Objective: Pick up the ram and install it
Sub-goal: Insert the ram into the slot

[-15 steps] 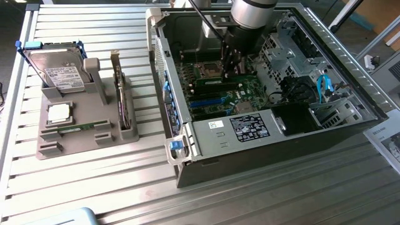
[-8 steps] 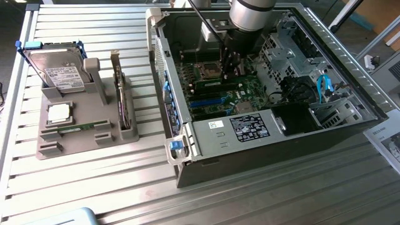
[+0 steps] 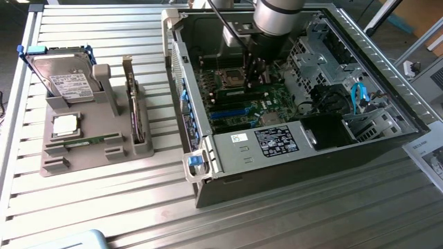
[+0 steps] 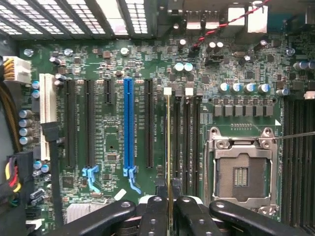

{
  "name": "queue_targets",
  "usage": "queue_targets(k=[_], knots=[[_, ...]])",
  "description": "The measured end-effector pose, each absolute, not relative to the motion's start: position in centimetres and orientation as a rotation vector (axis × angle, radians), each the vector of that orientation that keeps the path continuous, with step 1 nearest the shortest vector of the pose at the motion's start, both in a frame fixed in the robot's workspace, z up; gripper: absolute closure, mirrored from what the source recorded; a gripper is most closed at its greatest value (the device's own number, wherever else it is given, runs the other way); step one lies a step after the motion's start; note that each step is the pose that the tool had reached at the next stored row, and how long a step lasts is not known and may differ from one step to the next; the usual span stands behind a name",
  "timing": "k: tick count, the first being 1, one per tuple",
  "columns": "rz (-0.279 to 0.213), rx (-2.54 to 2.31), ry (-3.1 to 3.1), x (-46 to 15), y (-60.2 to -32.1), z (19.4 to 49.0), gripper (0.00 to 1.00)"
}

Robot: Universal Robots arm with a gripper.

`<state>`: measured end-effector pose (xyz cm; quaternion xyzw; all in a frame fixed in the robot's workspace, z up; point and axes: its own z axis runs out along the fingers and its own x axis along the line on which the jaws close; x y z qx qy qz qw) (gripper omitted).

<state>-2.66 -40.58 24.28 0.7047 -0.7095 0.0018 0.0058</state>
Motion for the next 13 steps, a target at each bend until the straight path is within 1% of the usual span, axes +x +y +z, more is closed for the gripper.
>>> queue_targets(k=[13], knots=[[0.005, 2.191, -2.236, -2.66, -40.3, 23.84, 0.86]])
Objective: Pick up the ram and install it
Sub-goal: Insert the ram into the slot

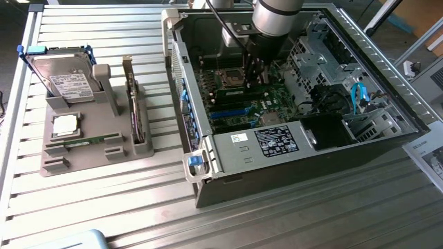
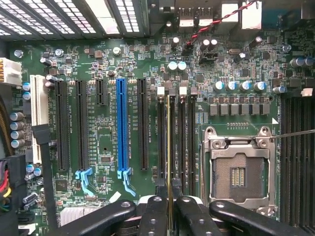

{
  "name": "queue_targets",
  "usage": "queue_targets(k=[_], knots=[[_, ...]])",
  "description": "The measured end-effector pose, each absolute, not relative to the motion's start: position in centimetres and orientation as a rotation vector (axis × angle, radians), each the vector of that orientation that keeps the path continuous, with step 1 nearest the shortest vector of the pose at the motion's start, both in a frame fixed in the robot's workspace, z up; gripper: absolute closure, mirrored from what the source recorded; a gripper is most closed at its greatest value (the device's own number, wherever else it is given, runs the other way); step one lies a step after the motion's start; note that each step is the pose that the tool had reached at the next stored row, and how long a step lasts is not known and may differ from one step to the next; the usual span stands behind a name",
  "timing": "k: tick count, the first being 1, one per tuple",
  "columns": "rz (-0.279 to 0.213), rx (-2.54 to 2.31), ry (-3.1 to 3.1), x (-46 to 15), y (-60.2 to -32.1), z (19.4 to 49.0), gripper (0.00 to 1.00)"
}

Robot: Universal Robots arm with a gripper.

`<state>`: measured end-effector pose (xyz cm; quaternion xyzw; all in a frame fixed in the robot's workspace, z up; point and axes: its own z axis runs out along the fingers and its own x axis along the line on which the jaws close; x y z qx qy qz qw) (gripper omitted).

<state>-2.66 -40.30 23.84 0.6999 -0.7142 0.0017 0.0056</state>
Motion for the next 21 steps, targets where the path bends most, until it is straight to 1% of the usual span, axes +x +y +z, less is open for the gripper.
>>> queue_targets(k=[4, 7, 21], knots=[[0.008, 2.19, -2.234, -2.66, -40.31, 23.48, 0.86], [0.023, 2.183, -2.228, -2.66, -40.31, 23.46, 0.86], [0.023, 2.189, -2.222, -2.66, -40.3, 23.55, 0.86]])
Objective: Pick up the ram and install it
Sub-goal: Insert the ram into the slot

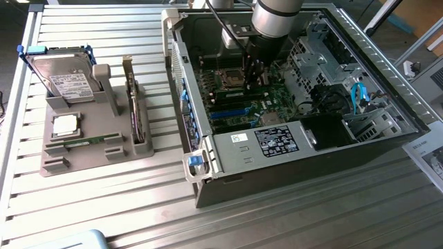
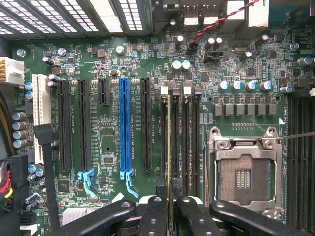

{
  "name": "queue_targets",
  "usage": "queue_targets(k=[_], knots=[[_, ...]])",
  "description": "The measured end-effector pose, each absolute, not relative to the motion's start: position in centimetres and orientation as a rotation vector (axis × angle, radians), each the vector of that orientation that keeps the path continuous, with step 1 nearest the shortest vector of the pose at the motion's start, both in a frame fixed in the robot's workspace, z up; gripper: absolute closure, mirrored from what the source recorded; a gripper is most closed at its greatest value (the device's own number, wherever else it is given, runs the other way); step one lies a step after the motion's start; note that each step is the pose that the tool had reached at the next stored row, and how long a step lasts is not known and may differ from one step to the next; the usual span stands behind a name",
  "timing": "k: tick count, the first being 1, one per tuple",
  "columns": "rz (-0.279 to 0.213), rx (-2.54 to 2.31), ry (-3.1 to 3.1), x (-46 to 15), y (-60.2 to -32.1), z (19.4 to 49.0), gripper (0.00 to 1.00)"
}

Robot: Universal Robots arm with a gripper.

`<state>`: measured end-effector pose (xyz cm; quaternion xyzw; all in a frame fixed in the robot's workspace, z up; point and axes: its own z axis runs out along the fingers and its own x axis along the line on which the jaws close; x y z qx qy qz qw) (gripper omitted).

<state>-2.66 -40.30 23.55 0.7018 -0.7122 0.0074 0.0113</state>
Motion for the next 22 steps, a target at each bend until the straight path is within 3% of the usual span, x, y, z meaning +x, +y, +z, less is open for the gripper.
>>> queue_targets(k=[22], knots=[[0.023, 2.215, -2.196, -2.47, -40.3, 23.55, 0.86]])
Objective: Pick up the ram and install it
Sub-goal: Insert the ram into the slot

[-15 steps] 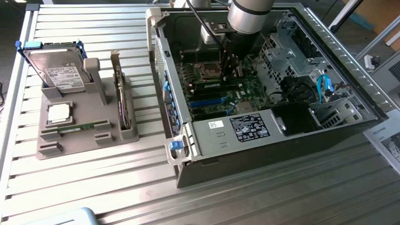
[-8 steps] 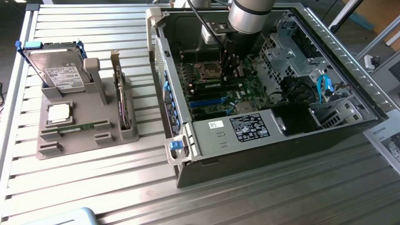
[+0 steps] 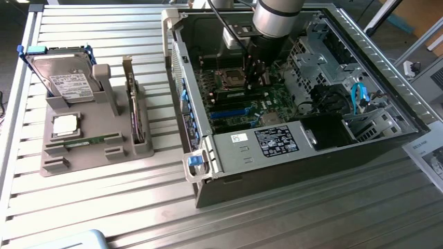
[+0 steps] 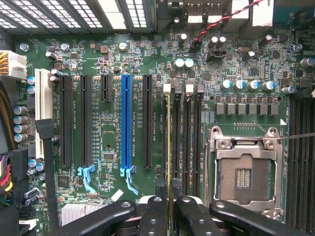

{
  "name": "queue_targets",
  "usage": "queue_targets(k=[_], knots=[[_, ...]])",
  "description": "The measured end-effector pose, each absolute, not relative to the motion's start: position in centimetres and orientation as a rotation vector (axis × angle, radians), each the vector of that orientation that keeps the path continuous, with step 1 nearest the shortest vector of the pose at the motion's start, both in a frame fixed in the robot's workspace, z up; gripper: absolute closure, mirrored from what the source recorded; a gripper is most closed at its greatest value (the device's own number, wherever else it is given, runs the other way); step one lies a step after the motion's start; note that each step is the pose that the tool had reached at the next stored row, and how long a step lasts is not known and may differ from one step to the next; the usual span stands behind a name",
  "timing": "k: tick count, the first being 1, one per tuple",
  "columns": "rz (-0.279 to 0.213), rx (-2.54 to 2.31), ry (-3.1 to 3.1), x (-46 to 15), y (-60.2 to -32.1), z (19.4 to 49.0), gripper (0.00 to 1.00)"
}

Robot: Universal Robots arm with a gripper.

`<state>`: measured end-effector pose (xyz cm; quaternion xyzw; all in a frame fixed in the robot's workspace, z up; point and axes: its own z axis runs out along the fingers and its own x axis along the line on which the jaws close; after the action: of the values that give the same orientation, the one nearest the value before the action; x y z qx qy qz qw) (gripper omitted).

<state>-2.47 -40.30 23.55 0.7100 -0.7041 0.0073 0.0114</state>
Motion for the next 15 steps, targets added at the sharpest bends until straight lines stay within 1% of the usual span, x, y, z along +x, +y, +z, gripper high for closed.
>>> queue_targets(k=[15], knots=[[0.023, 2.22, -2.19, -2.53, -40.32, 23.53, 0.86]])
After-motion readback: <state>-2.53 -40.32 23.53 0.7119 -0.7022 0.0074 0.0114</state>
